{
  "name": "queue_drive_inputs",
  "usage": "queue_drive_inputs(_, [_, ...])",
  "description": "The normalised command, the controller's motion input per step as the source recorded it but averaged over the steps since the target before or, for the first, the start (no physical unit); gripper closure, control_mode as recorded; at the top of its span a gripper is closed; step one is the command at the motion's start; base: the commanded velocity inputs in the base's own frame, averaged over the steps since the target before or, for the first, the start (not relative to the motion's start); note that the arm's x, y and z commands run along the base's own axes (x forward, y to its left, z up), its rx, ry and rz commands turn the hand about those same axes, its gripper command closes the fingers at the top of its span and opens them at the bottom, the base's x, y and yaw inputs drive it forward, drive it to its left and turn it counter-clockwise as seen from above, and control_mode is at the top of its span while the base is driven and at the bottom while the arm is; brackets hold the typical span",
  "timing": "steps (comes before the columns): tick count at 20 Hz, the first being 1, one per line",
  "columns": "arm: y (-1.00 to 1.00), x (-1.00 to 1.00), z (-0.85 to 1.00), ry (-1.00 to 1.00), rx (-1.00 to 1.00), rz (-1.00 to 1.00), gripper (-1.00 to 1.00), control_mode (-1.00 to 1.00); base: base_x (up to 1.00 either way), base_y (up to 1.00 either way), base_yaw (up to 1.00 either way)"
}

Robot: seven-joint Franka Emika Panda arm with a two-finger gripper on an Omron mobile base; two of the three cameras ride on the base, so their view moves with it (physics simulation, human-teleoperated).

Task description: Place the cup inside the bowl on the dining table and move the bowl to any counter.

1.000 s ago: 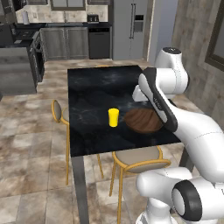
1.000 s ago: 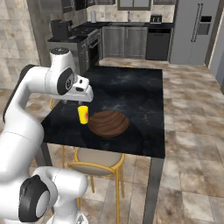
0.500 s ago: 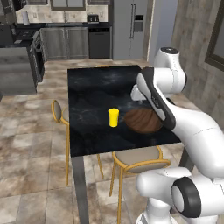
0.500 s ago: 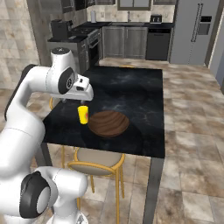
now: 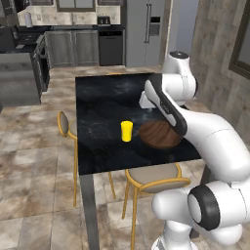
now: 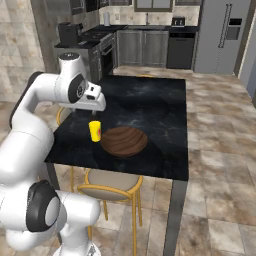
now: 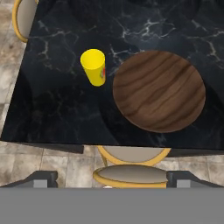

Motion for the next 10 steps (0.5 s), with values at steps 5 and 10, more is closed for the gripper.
queue_drive_inputs(5, [0.03,0.23,0.0,0.0,0.0,0.0,-1.0,-1.0,0.0,0.0,0.0])
queue_drive_inputs(10, [0.0,0.14,0.0,0.0,0.0,0.0,-1.0,-1.0,0.0,0.0,0.0])
